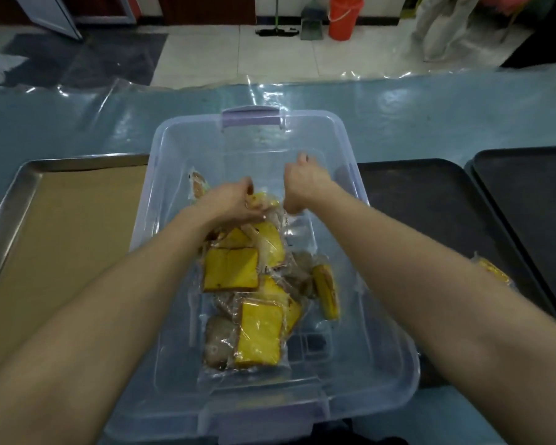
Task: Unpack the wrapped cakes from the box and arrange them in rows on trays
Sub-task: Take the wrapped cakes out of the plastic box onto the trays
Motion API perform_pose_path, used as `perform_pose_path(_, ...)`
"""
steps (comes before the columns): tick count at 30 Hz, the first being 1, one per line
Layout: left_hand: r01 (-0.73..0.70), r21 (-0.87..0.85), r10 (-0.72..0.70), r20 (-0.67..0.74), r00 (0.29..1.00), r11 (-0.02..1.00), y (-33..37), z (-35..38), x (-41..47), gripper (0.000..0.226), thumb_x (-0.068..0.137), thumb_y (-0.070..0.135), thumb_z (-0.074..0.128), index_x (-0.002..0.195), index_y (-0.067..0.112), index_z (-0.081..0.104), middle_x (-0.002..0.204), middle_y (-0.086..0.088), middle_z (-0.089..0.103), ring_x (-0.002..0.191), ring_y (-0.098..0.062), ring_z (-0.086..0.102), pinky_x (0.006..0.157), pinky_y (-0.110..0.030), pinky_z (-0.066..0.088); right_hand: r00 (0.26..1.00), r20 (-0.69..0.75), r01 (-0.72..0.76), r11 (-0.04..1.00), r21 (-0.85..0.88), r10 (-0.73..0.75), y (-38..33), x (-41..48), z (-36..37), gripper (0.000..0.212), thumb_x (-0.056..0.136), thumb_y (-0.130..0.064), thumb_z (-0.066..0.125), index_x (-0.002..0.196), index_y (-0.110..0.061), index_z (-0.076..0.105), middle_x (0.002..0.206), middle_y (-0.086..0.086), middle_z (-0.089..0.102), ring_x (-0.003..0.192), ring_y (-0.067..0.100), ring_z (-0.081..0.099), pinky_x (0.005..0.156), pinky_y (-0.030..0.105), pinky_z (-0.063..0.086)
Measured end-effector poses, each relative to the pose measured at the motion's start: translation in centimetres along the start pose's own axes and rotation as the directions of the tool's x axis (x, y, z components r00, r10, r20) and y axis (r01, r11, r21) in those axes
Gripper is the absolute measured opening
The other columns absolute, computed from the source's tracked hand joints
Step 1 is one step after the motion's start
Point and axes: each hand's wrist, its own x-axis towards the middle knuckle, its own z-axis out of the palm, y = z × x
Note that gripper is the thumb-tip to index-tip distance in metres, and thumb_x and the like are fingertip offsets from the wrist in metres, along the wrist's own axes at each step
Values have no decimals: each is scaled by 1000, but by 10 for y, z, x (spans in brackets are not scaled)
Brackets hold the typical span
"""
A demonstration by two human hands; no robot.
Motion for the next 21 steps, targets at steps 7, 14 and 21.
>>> perform_pose_path(7,-104,-475,-51,-302,952,874,61,-66,-41,72,77,87,70,116,27,61,106,-5,72,96,-28,71,86,-53,61,729,-667,321,785,530,152,69,-91,-92,70,82,-38,85,139,-15,51,133,8,43,109,16,50,85,10,46)
perform_pose_path(14,-392,-174,329,-306,893,903,234,-65,-43,58,86,68,79,114,19,66,108,-1,63,94,-20,58,76,-37,47,715,-420,-87,668,739,558,225,-193,-9,76,78,-36,88,143,-19,50,133,7,44,114,29,58,100,39,49)
perform_pose_path(21,-512,197,454,275,847,836,365,58,-24,104,65,81,87,144,32,41,128,-2,53,116,-29,58,97,-46,55,687,-147,-391,533,750,712,324,-293,146,87,82,-41,90,152,-28,40,134,4,35,117,34,57,102,49,54)
